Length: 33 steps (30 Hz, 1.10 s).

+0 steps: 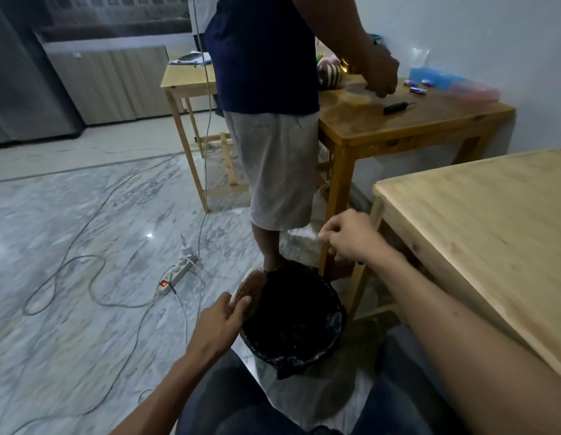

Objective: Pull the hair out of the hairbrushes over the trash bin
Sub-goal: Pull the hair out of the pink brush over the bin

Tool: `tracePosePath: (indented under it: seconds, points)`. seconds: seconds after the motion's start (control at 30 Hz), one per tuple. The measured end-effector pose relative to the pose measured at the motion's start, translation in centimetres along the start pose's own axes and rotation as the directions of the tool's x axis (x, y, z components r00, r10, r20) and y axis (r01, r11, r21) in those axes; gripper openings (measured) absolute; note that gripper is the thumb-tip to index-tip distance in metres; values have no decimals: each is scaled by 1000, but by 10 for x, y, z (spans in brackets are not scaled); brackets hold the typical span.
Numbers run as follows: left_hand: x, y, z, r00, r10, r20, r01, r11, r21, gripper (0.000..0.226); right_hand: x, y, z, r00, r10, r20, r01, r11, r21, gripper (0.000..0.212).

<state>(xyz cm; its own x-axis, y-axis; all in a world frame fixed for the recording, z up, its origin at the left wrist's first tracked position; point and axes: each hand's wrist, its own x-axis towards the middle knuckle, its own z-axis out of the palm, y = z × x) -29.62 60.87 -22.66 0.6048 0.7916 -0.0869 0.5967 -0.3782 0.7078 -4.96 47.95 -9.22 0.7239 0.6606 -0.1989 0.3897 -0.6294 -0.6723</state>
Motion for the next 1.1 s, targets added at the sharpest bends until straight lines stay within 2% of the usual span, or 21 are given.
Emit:
tracePosePath:
  seconds: [0.1,0.17,0.27,0.37,0.47,0.5,0.63,0.67,0.73,0.8,0.87,0.93,1.0,1.1]
  points:
    - [2,22,0,999,35,-7,-35,998,-60,48,7,22,36,997,75,-32,-74,997,24,14]
    - [3,31,0,999,51,-18,-53,995,-83,44,11,33,50,995,100,21,-101,994,42,17]
    - [8,41,0,998,58,-11,-59,992,-111,43,16,33,49,984,78,162,-73,997,-38,56]
    - [13,46,3,999,51,0,-50,989,-143,44,19,29,41,988,88,125,-85,996,-29,68]
    - [15,52,8,998,54,10,-52,983,-176,44,23,32,39,999,34,2,-34,997,65,53]
    - [15,54,10,998,54,19,-50,981,-186,44,22,32,39,1000,17,8,-18,994,107,47]
    - [17,60,16,996,43,83,-13,943,-332,48,9,23,44,955,-58,291,-58,925,376,43]
    - [17,61,16,994,40,99,0,926,-377,48,6,22,47,944,-79,321,-66,907,416,39]
    - [18,63,16,994,48,103,-1,911,-413,46,6,21,55,961,-74,266,-54,895,443,23]
    - [21,63,13,996,51,68,-24,934,-355,46,9,21,60,988,-7,154,-58,909,413,12]
    - [23,61,11,999,36,23,-29,963,-268,49,11,20,60,995,41,95,-72,933,353,13]
    - [25,58,10,999,-32,23,38,947,-318,47,12,19,58,995,71,65,-88,944,319,17]
    - [27,52,9,991,-126,51,135,886,-443,46,13,17,55,995,94,16,-95,944,317,21]
    - [34,46,3,961,-255,111,268,743,-613,42,14,17,49,990,139,-33,-115,912,394,19]
